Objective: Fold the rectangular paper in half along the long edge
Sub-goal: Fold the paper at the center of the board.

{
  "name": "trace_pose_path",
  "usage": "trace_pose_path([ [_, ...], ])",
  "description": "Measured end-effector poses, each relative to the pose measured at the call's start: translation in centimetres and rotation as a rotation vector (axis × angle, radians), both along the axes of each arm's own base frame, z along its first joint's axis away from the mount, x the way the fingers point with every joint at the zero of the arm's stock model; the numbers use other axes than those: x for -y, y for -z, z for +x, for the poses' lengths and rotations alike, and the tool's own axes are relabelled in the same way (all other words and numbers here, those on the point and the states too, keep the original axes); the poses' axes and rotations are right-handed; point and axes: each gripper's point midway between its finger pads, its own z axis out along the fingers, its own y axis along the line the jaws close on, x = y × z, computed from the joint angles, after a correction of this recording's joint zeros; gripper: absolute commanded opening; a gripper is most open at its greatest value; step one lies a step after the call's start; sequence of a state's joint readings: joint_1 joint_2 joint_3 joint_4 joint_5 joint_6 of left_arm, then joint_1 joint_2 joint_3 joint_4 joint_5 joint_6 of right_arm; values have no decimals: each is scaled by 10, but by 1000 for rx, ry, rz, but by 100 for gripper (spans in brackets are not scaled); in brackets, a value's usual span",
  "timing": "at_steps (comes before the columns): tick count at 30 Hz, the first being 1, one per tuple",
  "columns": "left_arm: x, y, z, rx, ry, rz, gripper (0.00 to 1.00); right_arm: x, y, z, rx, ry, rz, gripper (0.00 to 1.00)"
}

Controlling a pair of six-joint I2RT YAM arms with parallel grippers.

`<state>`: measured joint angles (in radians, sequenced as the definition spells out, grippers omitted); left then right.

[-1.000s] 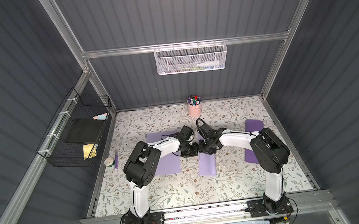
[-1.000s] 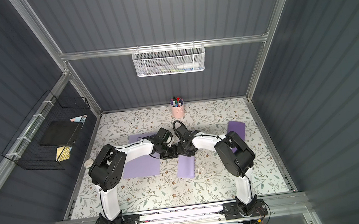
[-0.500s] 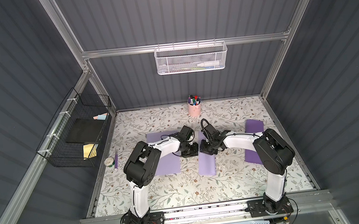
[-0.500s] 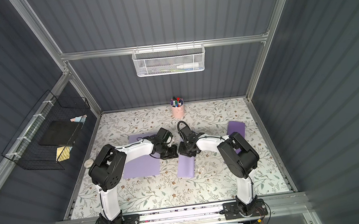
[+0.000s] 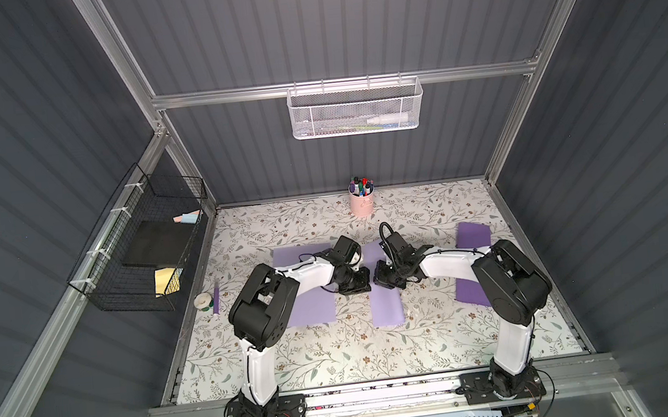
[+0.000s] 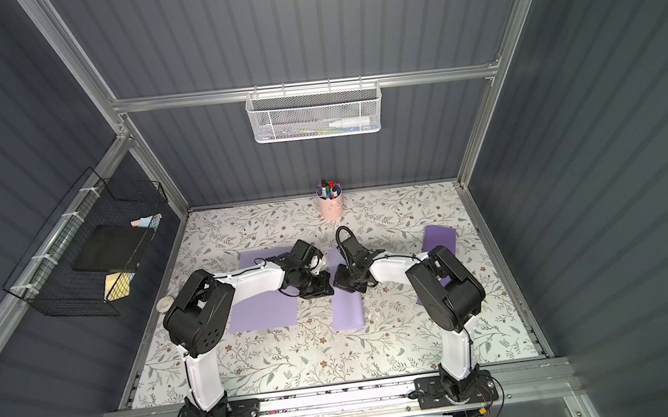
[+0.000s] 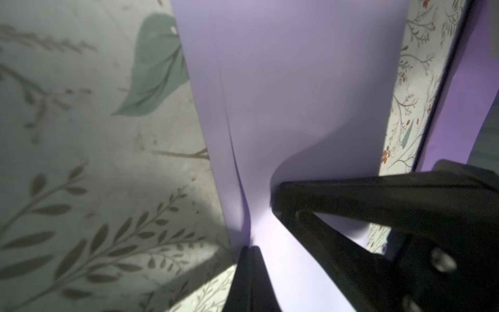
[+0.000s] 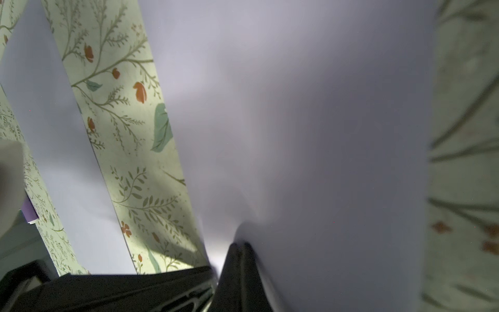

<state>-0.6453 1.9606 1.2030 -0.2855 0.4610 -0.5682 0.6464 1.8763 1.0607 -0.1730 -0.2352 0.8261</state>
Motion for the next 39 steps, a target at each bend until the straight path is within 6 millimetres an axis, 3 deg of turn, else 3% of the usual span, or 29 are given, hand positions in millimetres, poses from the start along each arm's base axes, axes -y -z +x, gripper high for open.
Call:
trace_pose_path([
  [11, 3, -12, 6, 20, -8, -38, 2, -2, 0, -2, -7, -6, 11, 0],
  [22, 1, 3, 1, -15, -17, -33, 2, -3, 0, -4, -19, -17, 23, 0],
  [27, 1, 3, 1, -16, -17, -40, 1, 3, -4, -6, -36, -15, 25, 5],
  [29, 1, 4, 1, -17, -17, -44, 1, 8, -13, -2, -31, -6, 40, 6],
  [33, 2, 4, 1, -16, -14, -51, 1, 25, -52, 16, 23, 31, 118, 10],
  [36, 3, 4, 2, -16, -12, -55, 1, 49, -82, 35, 85, 75, 171, 24],
  [39, 4, 4, 2, -16, -12, -57, 1, 76, -94, 53, 112, 121, 205, 32],
])
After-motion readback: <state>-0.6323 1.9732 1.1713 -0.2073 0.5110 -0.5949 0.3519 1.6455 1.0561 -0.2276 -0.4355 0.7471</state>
